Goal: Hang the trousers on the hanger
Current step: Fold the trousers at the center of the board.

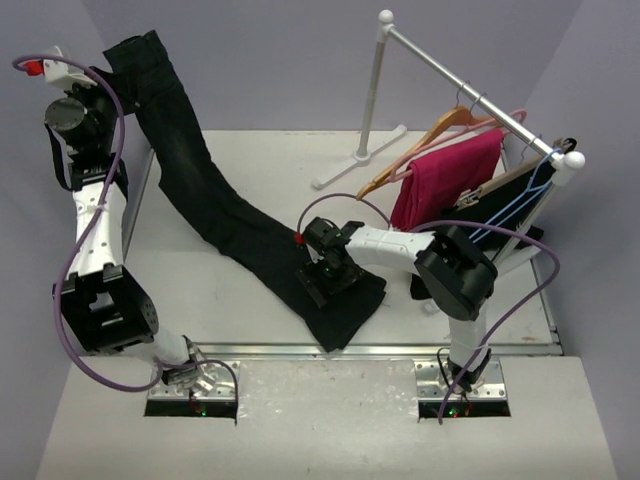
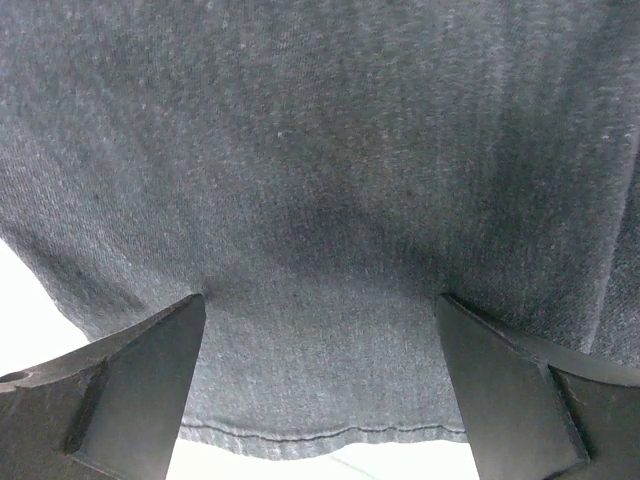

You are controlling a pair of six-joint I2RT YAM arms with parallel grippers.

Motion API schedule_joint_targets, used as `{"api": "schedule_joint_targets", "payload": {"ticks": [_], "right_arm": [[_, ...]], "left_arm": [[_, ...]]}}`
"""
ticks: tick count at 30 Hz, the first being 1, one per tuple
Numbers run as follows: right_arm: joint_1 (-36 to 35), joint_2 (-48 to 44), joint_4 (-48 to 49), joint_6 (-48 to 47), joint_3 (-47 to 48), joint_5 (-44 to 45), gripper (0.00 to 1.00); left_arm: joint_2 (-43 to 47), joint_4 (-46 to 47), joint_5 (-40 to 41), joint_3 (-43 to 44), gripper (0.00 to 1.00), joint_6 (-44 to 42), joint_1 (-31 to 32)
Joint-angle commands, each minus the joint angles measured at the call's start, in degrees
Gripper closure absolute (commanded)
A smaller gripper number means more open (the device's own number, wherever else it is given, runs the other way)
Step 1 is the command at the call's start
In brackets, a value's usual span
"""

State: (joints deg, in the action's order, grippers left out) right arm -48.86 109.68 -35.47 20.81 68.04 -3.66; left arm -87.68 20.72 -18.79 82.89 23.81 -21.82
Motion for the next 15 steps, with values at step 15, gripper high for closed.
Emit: {"api": "schedule_joint_targets", "payload": {"ticks": [15], "right_arm": [[1.1,-19.4,7.4,3.1,-6.1,-6.2,0.01]], "left_arm": [[28.5,9.2,-4.2,-32.0,1.0,-5.9,20.2]]}}
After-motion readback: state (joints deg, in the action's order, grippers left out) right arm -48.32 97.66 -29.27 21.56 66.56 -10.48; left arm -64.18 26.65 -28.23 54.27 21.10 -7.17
